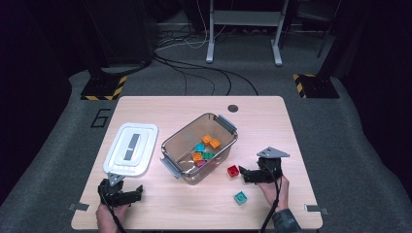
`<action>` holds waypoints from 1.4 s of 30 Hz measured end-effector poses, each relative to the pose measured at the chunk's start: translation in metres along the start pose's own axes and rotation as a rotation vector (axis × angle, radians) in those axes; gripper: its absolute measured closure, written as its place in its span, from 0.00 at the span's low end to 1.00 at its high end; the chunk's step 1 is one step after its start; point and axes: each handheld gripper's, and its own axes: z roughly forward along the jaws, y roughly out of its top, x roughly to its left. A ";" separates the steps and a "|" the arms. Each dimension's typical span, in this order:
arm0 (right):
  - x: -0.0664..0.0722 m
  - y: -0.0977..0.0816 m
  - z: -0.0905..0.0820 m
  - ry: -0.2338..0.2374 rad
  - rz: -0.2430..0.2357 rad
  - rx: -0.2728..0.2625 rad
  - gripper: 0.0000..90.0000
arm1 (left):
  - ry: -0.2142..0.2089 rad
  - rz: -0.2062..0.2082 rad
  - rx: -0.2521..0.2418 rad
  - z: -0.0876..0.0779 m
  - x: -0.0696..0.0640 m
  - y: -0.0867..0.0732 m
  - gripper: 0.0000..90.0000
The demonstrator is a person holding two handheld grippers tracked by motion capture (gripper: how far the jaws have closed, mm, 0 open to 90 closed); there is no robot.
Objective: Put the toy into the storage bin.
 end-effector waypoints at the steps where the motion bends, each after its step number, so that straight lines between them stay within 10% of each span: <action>1: 0.000 -0.004 0.001 -0.003 0.004 0.008 0.00 | 0.000 0.000 0.000 0.000 0.000 0.000 0.00; 16: 0.007 -0.042 0.016 -0.022 0.014 0.083 0.14 | 0.000 0.000 0.000 0.000 0.000 0.000 0.00; 33: 0.013 -0.047 0.017 -0.038 -0.038 0.106 0.64 | 0.001 0.000 -0.001 0.000 0.000 0.000 0.00; 42: 0.013 -0.042 0.013 -0.064 -0.047 0.074 0.65 | 0.001 -0.001 0.000 0.000 0.000 0.000 0.00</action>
